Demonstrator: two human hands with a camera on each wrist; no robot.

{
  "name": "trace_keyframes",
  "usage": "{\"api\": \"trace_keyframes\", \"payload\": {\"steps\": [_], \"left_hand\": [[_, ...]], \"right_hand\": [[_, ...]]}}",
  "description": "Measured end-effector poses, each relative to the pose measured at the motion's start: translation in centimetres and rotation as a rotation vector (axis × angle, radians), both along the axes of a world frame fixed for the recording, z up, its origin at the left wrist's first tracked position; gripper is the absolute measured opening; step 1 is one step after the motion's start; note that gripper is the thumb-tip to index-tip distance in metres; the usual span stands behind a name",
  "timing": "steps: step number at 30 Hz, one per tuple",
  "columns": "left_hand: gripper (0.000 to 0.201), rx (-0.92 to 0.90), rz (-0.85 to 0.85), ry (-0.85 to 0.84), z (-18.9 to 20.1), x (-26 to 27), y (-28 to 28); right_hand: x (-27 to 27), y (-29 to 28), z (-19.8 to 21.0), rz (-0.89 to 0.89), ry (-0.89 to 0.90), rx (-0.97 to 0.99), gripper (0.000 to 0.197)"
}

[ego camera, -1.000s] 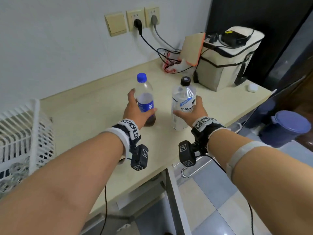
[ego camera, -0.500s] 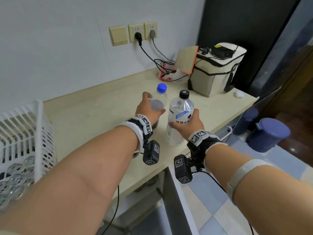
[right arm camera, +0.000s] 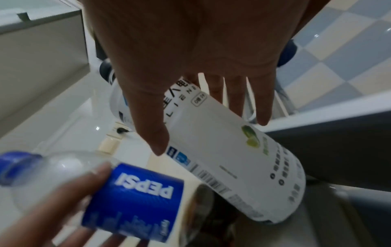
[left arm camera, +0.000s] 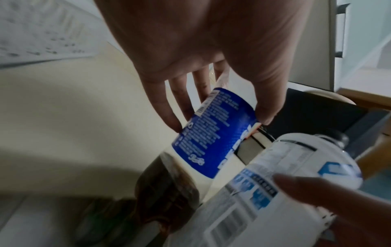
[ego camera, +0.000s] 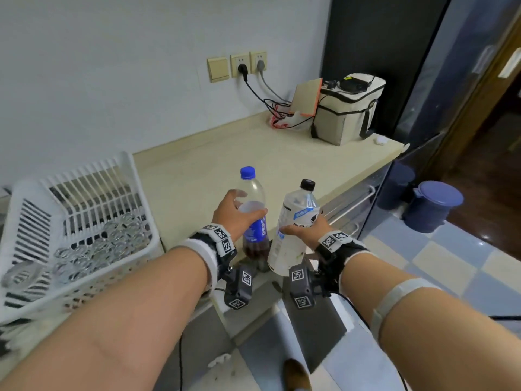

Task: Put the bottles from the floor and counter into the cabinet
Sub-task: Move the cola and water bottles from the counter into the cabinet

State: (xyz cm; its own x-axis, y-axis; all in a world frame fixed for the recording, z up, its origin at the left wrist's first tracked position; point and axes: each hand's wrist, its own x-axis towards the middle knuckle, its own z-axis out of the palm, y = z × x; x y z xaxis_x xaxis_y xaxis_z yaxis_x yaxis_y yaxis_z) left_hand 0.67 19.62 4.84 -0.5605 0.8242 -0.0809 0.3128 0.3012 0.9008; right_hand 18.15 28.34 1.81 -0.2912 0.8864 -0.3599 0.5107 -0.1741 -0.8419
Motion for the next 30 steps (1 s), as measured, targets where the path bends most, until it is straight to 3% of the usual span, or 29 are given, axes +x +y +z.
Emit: {"api": "trace_keyframes", "payload": {"steps": [5, 8, 10, 12, 17, 22, 30], "left_hand": [[0.061, -0.132, -0.120, 0.015, -4.3, 2.4, -6.2], [0.062, -0.175, -0.151, -0.041, -8.6, 2.9, -8.4], [0.067, -0.206, -0.129, -0.038, -11.8, 3.0, -9.5], [0.074, -0.220, -0.094, -0.039, -14.8, 3.0, -10.3], [0.067, -0.208, 0.016, -0.121, -23.2, 2.4, -10.3], [0.065, -0.164, 0.196, -0.152, -31.1, 0.4, -7.4], [0.067, -0.070, 0.468, 0.024, -40.1, -4.9, -0.8]], "right_hand": [[1.8, -7.6, -7.1, 0.053, -0.093, -0.109, 0.066], [2.4, -9.3, -11.3, 0.034, -0.264, -0.159, 0.100], [2.9, -9.6, -12.8, 0.007, -0.324, -0.153, 0.110], [3.2, -9.8, -13.2, -0.049, -0.338, -0.112, 0.105], [2.4, -8.6, -17.2, -0.102, -0.364, 0.029, 0.080], [0.1, -5.6, -24.9, -0.057, -0.199, 0.067, 0.081], [-6.0, -0.5, -35.2, 0.111, 0.046, 0.007, 0.081]]}}
